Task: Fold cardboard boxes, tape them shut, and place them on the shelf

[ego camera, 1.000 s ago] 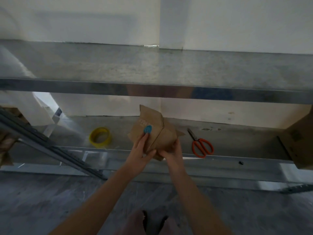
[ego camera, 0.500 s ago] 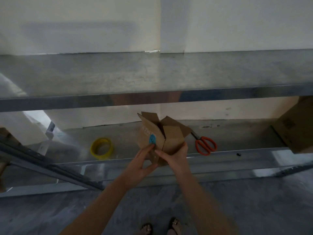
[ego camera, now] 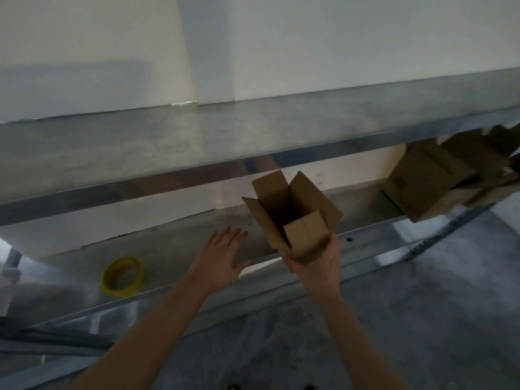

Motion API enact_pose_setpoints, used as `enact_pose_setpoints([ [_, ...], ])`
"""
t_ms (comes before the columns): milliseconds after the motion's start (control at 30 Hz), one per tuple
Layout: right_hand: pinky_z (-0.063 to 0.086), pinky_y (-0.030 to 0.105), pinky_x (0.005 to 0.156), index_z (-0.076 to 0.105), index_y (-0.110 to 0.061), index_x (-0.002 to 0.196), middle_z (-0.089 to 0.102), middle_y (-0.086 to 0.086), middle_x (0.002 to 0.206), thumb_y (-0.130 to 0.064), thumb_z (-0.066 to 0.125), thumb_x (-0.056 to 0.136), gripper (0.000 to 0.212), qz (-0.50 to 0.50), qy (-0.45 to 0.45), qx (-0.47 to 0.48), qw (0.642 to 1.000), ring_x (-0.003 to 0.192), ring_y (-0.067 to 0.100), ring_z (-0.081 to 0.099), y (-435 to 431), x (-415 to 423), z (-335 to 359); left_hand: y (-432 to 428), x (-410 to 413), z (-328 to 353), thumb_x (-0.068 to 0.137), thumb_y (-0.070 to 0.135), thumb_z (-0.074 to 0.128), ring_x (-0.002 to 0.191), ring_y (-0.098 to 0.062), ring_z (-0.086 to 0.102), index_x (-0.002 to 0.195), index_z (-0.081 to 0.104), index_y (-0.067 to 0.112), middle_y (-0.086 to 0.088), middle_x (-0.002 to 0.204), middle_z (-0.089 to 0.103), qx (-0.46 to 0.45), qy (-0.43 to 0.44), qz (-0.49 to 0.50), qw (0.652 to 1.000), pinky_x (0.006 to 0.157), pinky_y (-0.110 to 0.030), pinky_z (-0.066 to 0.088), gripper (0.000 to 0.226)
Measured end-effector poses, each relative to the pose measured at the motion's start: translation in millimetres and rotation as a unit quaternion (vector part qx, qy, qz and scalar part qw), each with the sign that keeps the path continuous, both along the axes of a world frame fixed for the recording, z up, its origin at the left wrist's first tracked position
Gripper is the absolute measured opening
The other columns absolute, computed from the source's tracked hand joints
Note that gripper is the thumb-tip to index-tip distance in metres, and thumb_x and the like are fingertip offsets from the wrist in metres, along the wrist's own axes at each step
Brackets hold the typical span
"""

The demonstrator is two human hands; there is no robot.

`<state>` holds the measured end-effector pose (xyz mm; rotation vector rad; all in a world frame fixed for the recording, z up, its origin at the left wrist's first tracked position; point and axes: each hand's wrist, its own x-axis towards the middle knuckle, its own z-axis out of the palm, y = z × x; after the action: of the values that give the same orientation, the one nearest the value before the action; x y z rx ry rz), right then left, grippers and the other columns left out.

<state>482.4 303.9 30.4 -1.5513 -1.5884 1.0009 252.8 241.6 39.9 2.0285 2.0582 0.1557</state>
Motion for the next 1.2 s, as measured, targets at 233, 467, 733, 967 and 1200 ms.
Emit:
enact_pose_setpoints([
  [233, 0.039, 0.047, 0.109, 0.01, -0.039, 0.146, 0.023, -0.011, 0.146, -0.039, 0.094, 0.058, 0.121, -0.025, -0.009, 0.015, 1.0, 0.135, 0.014, 0.029, 61, 126, 1, 76, 116, -7, 0.079, 0.069, 0.011, 0.145, -0.027, 0.02, 0.149, 0.029, 0.02, -0.005, 0.156, 0.028, 0.018, 0.016, -0.042, 0.999, 0.118, -0.043, 0.01, 0.087],
  [467, 0.033, 0.041, 0.111, 0.007, -0.026, 0.149, 0.019, -0.005, 0.151, -0.036, 0.093, 0.06, 0.124, 0.007, -0.03, 0.016, 0.999, 0.139, 0.019, 0.026, 157, 247, 6, 165, 264, -10, 0.081, 0.073, 0.016, 0.146, -0.021, 0.015, 0.153, 0.014, 0.026, -0.001, 0.16, 0.016, -0.01, -0.041, -0.008, 0.999, 0.118, -0.037, 0.012, 0.086],
  [733, 0.031, 0.044, 0.116, 0.004, -0.019, 0.153, 0.017, 0.001, 0.156, -0.036, 0.092, 0.062, 0.127, 0.046, -0.021, -0.064, 0.997, 0.143, 0.022, 0.023, 244, 305, -17, 259, 395, -11, 0.089, 0.038, 0.063, 0.13, -0.019, 0.047, 0.14, 0.038, 0.02, -0.001, 0.143, 0.046, -0.022, -0.43, 0.149, 0.89, 0.102, -0.03, 0.041, 0.06],
  [967, 0.045, 0.011, 0.083, 0.046, -0.019, 0.142, 0.054, 0.0, 0.134, -0.022, 0.076, 0.084, 0.065, -0.036, 0.038, -0.063, 0.997, 0.122, 0.016, 0.054, 283, 300, -46, 310, 393, -41, 0.09, 0.029, 0.065, 0.105, -0.011, 0.057, 0.117, 0.053, 0.018, 0.006, 0.112, 0.059, 0.02, -0.42, 0.253, 0.871, 0.09, -0.026, 0.046, 0.032],
  [1200, 0.041, 0.009, 0.073, 0.056, -0.024, 0.11, 0.062, -0.007, 0.107, -0.014, 0.077, 0.083, 0.035, -0.142, 0.074, -0.134, 0.978, 0.108, 0.013, 0.061, 294, 280, -59, 324, 388, -74, 0.085, 0.025, 0.071, 0.104, -0.025, 0.064, 0.106, 0.061, 0.017, -0.009, 0.112, 0.068, 0.01, -0.417, 0.297, 0.859, 0.093, -0.045, 0.051, 0.025],
])
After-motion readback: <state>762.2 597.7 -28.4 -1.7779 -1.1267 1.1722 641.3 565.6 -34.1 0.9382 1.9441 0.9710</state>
